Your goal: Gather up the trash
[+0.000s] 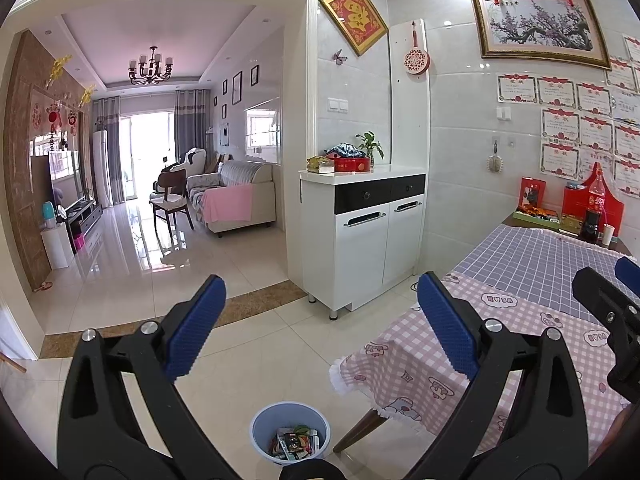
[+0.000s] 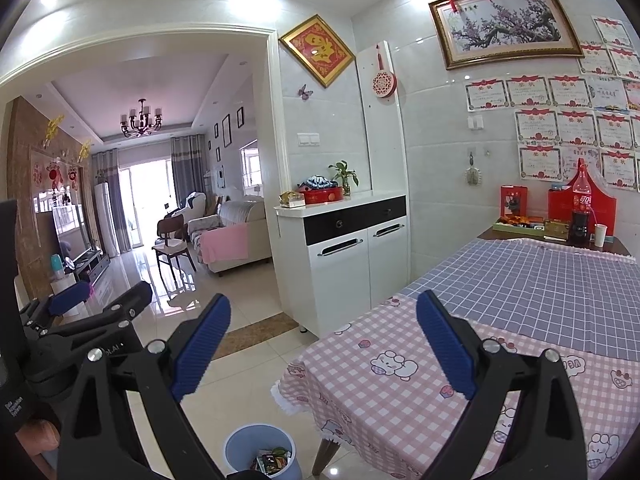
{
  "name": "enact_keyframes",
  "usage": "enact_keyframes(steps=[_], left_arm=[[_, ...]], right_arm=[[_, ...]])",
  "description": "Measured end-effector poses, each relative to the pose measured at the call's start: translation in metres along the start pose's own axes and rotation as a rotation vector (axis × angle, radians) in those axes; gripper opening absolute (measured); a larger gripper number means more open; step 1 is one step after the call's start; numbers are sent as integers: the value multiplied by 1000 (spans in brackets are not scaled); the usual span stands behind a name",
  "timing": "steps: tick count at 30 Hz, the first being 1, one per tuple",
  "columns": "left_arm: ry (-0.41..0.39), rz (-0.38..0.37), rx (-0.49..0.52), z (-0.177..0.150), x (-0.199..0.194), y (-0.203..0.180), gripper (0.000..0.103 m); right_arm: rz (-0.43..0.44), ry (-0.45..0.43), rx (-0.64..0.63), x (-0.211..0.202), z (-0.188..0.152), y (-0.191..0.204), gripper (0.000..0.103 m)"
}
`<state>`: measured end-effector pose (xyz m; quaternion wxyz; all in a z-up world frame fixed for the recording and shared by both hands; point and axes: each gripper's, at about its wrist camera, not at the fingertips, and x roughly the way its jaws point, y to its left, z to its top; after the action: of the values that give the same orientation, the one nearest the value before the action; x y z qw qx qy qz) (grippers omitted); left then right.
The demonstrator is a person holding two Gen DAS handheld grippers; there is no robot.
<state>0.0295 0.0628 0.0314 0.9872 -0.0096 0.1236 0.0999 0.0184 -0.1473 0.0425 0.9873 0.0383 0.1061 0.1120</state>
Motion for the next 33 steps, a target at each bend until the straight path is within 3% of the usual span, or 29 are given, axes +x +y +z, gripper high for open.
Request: enact_keyframes(steps=[33], left_arm=[[12, -12, 7, -9, -2, -9, 94]], right_arm=[[-12, 3, -4, -1, 0, -1, 92]])
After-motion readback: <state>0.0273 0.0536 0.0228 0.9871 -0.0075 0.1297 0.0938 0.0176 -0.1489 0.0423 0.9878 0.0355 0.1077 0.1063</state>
